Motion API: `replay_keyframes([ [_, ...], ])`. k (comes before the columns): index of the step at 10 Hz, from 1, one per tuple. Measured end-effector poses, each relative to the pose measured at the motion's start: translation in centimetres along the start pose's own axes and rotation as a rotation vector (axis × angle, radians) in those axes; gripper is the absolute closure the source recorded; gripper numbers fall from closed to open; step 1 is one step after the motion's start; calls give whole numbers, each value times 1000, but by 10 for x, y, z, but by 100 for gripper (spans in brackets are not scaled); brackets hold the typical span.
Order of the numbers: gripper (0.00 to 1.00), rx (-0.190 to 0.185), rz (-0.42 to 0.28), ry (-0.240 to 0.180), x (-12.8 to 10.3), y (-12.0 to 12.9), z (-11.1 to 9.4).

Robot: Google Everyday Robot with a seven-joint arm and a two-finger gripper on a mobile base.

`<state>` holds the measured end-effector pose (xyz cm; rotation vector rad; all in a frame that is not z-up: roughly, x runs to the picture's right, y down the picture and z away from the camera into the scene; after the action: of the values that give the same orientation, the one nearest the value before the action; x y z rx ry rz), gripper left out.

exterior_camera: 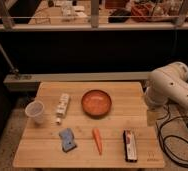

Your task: Stand the bottle upright

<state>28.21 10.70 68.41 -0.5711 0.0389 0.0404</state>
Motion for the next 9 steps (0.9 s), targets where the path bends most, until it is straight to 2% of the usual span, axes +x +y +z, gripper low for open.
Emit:
replay_keyframes([
  [5,20,7,-16,-1,-4,-2,-3],
  [7,20,16,-60,-11,-26,-9,-7],
  [9,20,22,-76,-13,-35,-11,-10],
])
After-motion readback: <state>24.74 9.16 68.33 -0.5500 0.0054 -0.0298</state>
